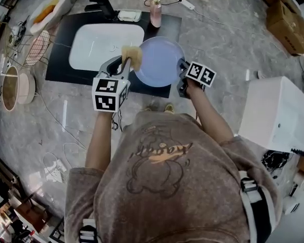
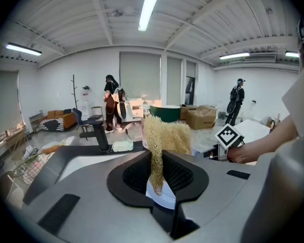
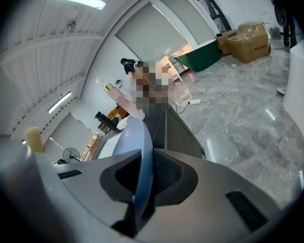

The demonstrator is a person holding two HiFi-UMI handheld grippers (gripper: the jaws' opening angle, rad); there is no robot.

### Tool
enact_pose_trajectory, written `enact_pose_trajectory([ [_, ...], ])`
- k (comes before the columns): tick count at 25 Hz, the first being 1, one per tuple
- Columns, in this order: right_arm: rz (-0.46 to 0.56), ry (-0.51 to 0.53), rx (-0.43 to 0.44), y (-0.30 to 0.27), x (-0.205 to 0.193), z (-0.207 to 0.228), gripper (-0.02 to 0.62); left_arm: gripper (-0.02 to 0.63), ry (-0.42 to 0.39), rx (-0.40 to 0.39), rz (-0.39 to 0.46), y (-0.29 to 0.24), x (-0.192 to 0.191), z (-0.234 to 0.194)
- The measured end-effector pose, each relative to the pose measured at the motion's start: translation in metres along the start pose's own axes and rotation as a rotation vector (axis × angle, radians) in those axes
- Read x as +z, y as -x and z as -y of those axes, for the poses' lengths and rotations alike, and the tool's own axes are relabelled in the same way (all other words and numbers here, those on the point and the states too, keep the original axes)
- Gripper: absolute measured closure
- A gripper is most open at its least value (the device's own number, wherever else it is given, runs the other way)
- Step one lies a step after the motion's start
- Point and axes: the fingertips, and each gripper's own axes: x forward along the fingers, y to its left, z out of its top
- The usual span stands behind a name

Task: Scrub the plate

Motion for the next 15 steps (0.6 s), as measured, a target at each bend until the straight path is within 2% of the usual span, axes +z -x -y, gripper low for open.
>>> enact_pose_trajectory([
  [7, -0.036, 0.017, -0.013, -0.021, -0.008, 0.009, 0.568, 0.541, 0.044, 0.042, -0.005, 0.006, -0.008, -0.01],
  [15, -0.093, 0.186, -0.043, -0.031, -0.012, 0.009, 0.547, 0.541, 0.071, 0.05, -0.018, 0.004, -0.012, -0.015],
])
